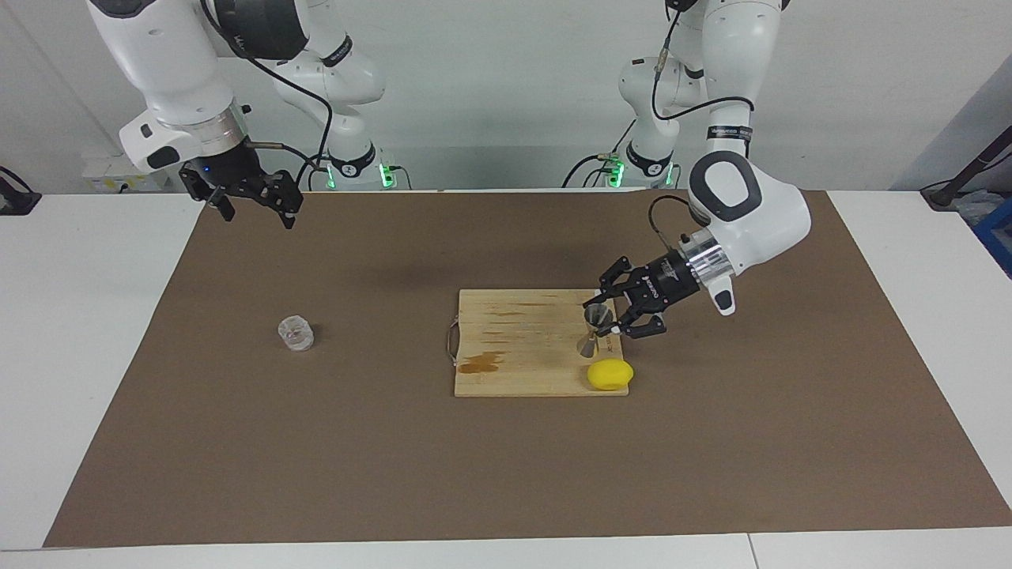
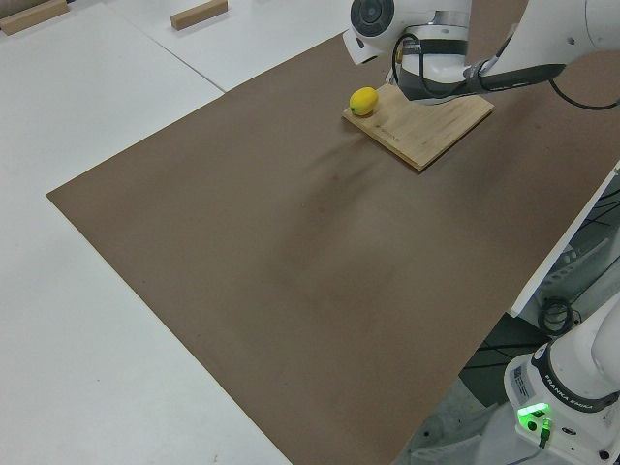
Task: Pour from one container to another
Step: 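Carry the metal cup with the left gripper over the wooden board, then set the metal cup on the board while the right gripper opens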
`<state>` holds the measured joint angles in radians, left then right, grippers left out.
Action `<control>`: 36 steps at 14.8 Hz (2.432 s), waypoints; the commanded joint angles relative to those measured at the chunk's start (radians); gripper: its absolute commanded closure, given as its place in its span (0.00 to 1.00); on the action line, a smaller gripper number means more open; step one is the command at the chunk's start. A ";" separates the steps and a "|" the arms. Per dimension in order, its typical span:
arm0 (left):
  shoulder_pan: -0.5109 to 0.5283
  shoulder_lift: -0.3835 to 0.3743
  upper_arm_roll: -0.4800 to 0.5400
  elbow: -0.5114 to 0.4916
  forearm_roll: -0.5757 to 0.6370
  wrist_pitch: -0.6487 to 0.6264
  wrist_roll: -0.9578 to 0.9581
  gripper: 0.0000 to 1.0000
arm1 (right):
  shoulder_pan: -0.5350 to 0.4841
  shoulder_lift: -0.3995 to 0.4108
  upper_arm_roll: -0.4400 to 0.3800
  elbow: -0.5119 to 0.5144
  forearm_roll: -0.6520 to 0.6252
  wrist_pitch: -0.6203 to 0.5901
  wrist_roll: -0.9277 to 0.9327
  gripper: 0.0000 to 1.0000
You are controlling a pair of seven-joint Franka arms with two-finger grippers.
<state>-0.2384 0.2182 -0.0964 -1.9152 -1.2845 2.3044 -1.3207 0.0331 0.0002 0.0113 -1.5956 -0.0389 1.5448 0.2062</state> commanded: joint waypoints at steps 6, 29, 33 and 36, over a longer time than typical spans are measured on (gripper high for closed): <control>-0.263 0.047 0.014 0.010 -0.245 0.340 -0.009 1.00 | -0.013 -0.017 0.004 -0.021 0.022 0.014 -0.019 0.00; -0.355 0.127 0.015 0.013 -0.418 0.423 0.178 1.00 | -0.027 -0.014 -0.001 -0.023 0.022 0.027 0.036 0.00; -0.355 0.127 0.015 0.012 -0.423 0.428 0.181 0.89 | -0.027 -0.006 -0.001 -0.024 0.022 0.032 0.146 0.00; -0.354 0.127 0.015 0.012 -0.455 0.435 0.181 0.00 | -0.035 0.004 -0.001 -0.026 0.022 0.032 0.235 0.00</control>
<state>-0.5720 0.3392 -0.0956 -1.9149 -1.7011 2.7155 -1.1605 0.0176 0.0043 0.0041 -1.6014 -0.0388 1.5527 0.3870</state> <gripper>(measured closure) 0.344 0.000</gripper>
